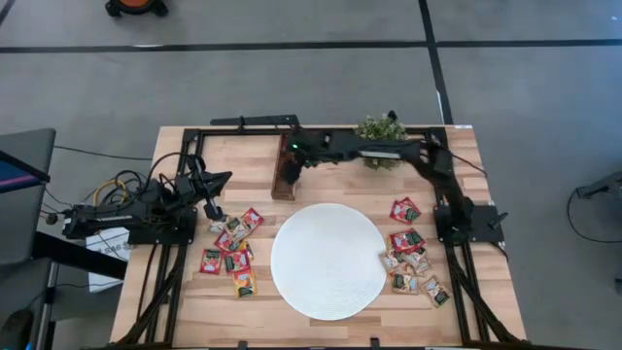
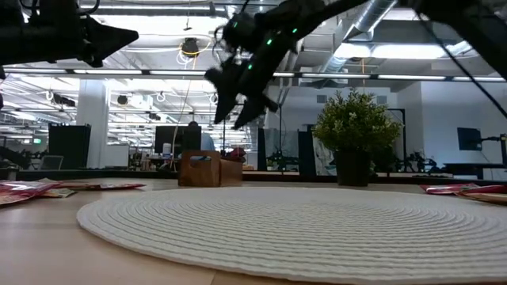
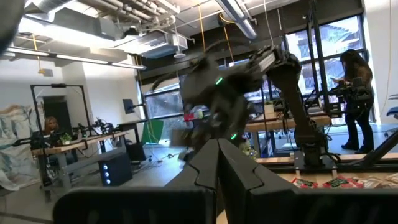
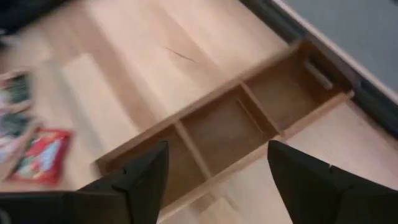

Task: Pick & Place Tea
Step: Put the wooden organizer on the white mat

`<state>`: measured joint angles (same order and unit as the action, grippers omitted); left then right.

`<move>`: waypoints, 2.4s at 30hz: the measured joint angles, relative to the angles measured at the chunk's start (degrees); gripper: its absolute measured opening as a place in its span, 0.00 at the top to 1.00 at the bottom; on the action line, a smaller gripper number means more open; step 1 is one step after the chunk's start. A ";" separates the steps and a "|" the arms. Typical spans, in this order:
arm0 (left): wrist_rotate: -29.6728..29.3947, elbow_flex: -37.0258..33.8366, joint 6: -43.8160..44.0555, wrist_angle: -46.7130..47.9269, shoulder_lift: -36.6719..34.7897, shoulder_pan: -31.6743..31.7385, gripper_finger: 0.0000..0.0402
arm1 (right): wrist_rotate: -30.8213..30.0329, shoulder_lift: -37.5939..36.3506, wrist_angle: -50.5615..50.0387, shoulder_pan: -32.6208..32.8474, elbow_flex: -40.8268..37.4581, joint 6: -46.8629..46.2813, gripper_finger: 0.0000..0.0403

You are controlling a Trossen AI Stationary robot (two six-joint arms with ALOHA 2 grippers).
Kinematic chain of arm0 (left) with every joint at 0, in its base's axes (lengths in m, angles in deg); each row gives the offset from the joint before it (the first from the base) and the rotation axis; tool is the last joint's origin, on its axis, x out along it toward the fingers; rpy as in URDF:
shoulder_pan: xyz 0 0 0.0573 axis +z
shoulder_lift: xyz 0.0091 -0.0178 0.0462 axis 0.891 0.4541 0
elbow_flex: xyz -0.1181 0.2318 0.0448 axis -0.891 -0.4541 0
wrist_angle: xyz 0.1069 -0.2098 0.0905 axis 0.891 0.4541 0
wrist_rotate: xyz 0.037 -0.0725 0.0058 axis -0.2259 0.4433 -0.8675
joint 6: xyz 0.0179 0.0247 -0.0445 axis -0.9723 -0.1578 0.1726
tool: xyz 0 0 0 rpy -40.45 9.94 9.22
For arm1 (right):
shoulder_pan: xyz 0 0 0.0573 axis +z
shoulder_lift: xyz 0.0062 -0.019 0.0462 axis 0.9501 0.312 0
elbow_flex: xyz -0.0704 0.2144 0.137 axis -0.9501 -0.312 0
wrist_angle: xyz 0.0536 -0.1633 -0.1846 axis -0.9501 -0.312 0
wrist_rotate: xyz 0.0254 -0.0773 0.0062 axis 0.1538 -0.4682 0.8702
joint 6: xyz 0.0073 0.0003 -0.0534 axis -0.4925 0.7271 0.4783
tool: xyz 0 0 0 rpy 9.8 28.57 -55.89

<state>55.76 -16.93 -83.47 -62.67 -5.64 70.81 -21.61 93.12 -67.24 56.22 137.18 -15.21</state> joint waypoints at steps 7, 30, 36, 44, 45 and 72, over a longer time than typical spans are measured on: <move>-0.27 0.00 -1.37 0.20 0.00 0.00 1.00 | -0.11 9.63 -10.33 -2.46 9.79 -3.75 0.35; -0.88 0.01 -1.35 0.20 0.02 0.00 1.00 | 1.92 10.85 -14.33 -0.38 10.38 -8.44 0.56; -0.87 0.00 -1.33 0.20 0.02 0.00 1.00 | 2.86 10.85 -14.14 0.67 9.00 -8.38 0.55; -0.86 -0.01 -1.33 0.20 0.00 0.00 1.00 | 3.28 10.74 -14.23 2.70 8.47 -7.95 0.41; -0.86 0.01 -1.32 0.21 0.00 0.00 1.00 | 3.32 10.74 -14.41 2.91 8.47 -7.87 0.40; -0.86 0.01 -1.29 0.22 0.02 0.00 1.00 | 4.74 12.66 -18.57 4.75 7.87 -5.55 0.53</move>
<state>54.90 -16.91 -84.76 -62.45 -5.62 70.81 -16.87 105.78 -85.80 60.97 145.05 -20.76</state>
